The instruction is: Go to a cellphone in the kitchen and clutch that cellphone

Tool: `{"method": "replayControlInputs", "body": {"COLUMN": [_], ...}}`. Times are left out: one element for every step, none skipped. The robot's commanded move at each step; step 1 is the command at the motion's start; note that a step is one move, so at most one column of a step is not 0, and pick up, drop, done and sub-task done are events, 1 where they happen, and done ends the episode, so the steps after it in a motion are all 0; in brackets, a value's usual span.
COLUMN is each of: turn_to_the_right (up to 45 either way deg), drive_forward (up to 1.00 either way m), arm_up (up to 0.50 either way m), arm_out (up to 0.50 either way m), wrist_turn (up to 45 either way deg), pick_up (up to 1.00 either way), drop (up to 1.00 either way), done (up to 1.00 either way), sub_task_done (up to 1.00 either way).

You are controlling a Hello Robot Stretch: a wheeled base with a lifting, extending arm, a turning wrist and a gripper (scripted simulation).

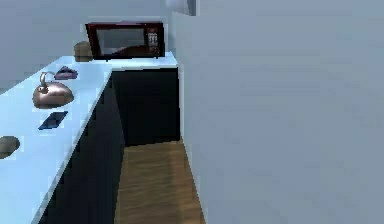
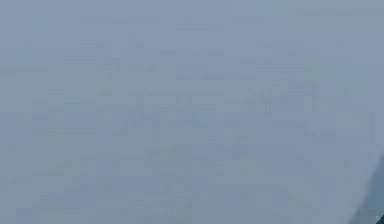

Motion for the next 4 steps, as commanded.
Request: {"method": "replayControlInputs", "body": {"turn_to_the_right": [-15.0,0.0,-45.0,-45.0], "drive_forward": [0.0,1.0,0.0,0.0], "arm_up": [0.0,0.0,0.0,0.0], "arm_out": [0.0,0.0,0.0,0.0], "wrist_turn": [0.0,0.0,0.0,0.0], "pick_up": [0.0,0.0,0.0,0.0], "drop": [0.0,0.0,0.0,0.0], "done": [0.0,0.0,0.0,0.0], "sub_task_done": [0.0,0.0,0.0,0.0]}}
